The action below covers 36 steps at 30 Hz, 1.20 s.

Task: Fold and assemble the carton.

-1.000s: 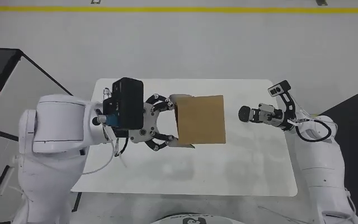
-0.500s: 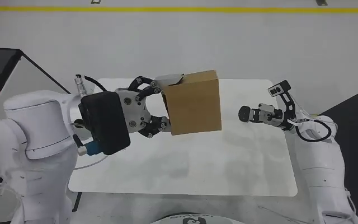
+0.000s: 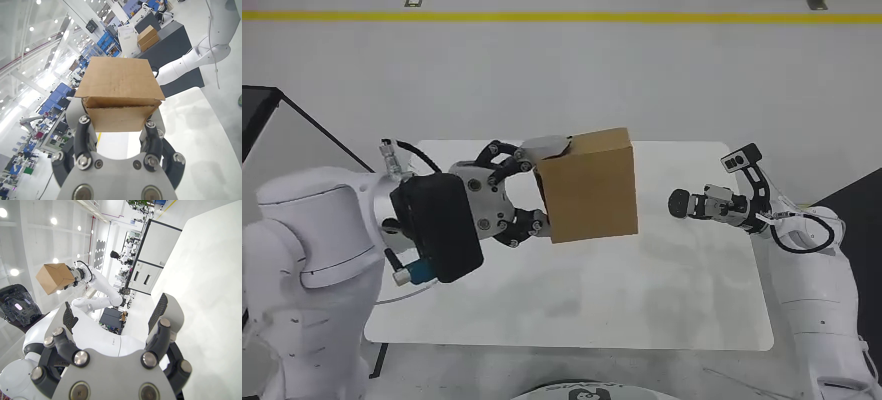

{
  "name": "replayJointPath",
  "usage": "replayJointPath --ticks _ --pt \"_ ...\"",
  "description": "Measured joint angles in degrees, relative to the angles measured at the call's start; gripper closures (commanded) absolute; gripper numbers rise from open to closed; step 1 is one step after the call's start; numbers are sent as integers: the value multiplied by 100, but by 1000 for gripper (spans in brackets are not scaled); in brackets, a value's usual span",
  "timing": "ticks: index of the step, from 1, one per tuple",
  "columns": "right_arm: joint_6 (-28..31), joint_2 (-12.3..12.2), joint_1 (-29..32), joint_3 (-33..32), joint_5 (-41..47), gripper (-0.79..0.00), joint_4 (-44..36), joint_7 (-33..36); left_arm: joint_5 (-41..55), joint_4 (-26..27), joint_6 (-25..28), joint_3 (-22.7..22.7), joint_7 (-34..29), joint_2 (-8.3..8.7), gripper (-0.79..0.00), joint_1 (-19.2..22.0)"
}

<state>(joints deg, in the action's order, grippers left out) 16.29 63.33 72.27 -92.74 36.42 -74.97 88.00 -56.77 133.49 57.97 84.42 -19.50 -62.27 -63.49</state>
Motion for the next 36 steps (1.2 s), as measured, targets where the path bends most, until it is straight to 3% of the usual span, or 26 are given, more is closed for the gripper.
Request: replayJointPath --ticks 16,23,30,36 --pt "0 0 0 0 0 -785 0 0 -2978 -98 -14 -32 2801 217 0 -15" --pt "0 0 0 0 0 -785 0 0 -3919 -202 -249 -3 3817 283 0 -181" --pt "0 0 0 0 0 -785 0 0 -3661 -414 -462 58 4058 313 0 -443" --pt "0 0 0 0 0 -785 0 0 -2365 -606 -340 112 3088 320 0 -763"
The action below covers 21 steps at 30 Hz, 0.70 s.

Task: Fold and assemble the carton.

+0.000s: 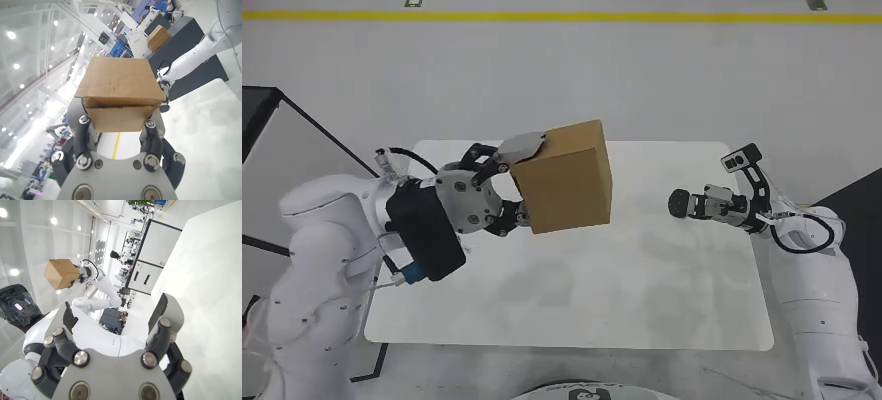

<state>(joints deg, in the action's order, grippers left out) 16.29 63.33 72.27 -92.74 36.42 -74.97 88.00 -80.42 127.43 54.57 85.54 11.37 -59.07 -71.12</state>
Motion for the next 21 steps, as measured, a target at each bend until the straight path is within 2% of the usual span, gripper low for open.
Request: replayJointPath --ticks 3,9,21 --pt "0 0 0 0 0 -785 0 0 829 -61 -49 -25 -769 15 0 -126" --pt "0 0 0 0 0 -785 0 0 1752 9 -126 -105 -2193 68 0 -228" --pt "0 0 0 0 0 -785 0 0 1732 0 -189 -142 -2124 64 0 -250"
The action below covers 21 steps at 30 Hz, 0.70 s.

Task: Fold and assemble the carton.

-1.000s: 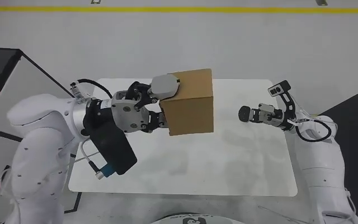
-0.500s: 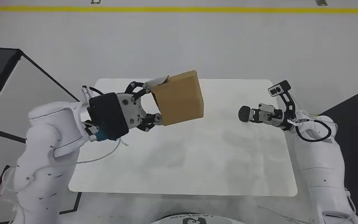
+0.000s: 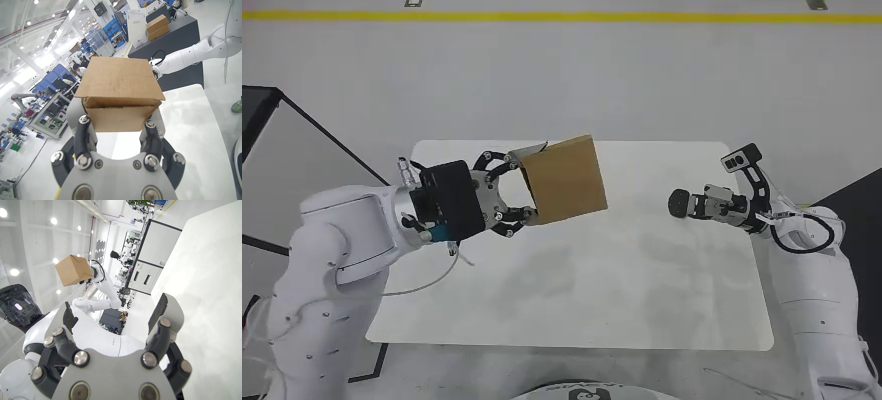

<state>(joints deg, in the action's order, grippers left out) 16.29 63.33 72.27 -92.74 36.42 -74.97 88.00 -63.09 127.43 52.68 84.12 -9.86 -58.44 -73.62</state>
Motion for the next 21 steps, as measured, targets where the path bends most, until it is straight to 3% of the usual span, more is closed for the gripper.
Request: replayJointPath --ticks 6,14,21 --pt "0 0 0 0 0 -785 0 0 -139 -418 -113 -522 -29 -36 0 388" --pt "0 0 0 0 0 -785 0 0 -34 -1461 -42 -1407 -463 -124 0 1291" --pt "0 0 0 0 0 -785 0 0 166 -2304 -37 -1851 -469 -201 0 1795"
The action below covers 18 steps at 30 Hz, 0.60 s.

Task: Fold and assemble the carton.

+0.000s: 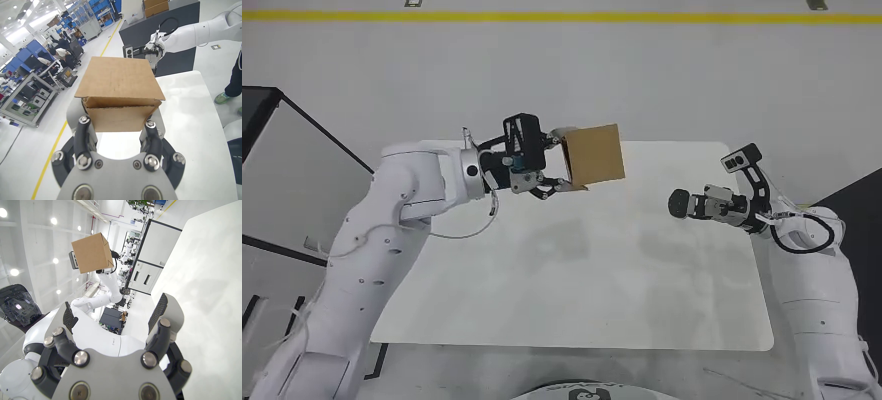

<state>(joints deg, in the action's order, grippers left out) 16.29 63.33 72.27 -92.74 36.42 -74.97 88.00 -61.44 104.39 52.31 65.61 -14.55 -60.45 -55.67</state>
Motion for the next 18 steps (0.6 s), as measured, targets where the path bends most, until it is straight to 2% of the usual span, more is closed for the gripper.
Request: replayJointPath --ticks 14,18 --pt "0 0 0 0 0 -785 0 0 11 -33 5 -12 1 -2 0 8" --pt "0 0 0 0 0 -785 0 0 -38 -47 -51 32 159 8 0 -114"
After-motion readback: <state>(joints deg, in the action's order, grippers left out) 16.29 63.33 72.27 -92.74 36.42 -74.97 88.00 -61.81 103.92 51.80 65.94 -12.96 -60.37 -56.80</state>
